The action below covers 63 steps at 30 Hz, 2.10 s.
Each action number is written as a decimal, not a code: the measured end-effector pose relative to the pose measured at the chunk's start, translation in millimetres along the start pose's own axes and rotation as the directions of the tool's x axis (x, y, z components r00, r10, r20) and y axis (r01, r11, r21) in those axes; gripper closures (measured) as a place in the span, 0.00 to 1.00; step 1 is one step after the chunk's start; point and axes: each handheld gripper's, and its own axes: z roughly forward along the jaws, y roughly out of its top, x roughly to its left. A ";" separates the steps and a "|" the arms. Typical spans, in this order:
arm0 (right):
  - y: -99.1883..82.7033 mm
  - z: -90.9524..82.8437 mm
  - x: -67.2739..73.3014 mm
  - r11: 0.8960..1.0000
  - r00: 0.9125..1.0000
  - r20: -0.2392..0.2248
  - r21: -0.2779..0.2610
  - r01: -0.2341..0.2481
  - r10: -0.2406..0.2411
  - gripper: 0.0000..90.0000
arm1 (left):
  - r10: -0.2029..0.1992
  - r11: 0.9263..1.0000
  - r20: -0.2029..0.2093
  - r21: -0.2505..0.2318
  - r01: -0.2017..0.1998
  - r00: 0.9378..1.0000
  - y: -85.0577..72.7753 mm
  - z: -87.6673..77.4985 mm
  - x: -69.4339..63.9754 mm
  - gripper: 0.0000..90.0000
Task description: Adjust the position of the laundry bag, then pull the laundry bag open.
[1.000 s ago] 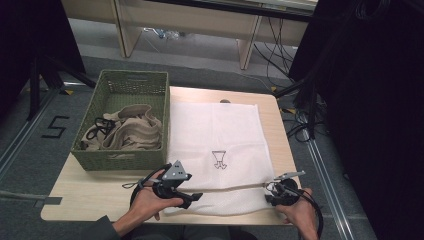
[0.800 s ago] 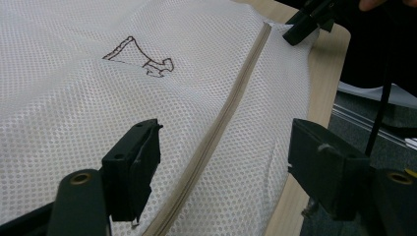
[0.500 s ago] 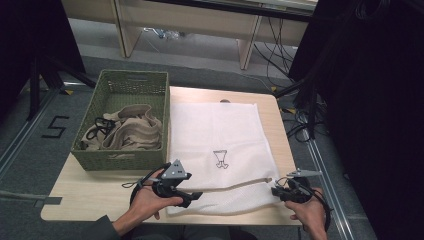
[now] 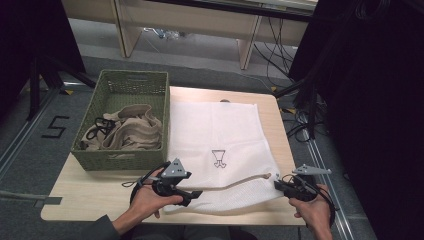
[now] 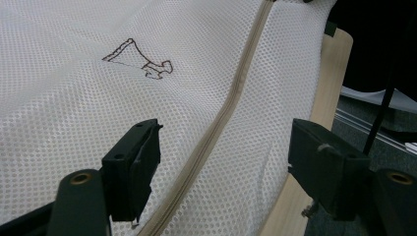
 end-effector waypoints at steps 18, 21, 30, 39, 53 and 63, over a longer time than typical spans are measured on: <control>12.5 -10.0 12.8 0.995 0.995 0.021 -0.017 0.097 -0.096 0.95 | 0.000 1.000 -0.012 -0.025 0.000 1.000 20.7 9.1 5.4 0.33; 13.8 -10.7 13.8 0.995 0.995 0.019 -0.018 0.101 -0.100 0.95 | 0.006 1.000 -0.008 -0.027 -0.007 1.000 23.8 13.0 4.9 0.34; 19.3 -12.5 18.1 0.991 0.991 0.011 -0.022 0.132 -0.131 0.95 | 0.041 0.999 0.015 -0.030 -0.041 0.999 43.7 32.0 0.4 0.43; 23.1 -13.0 20.7 0.986 0.987 0.009 -0.022 0.163 -0.162 0.95 | 0.112 0.993 0.051 -0.028 -0.111 0.992 76.9 67.8 -10.5 0.51; 28.4 -16.2 33.0 0.977 0.978 -0.022 -0.051 0.207 -0.208 0.96 | 0.229 0.972 0.110 0.025 -0.234 0.967 104.3 117.9 -29.7 0.56; 31.1 -17.1 37.7 0.966 0.967 -0.021 -0.057 0.253 -0.255 0.96 | 0.245 0.968 0.110 0.035 -0.250 0.963 113.4 132.2 -29.5 0.64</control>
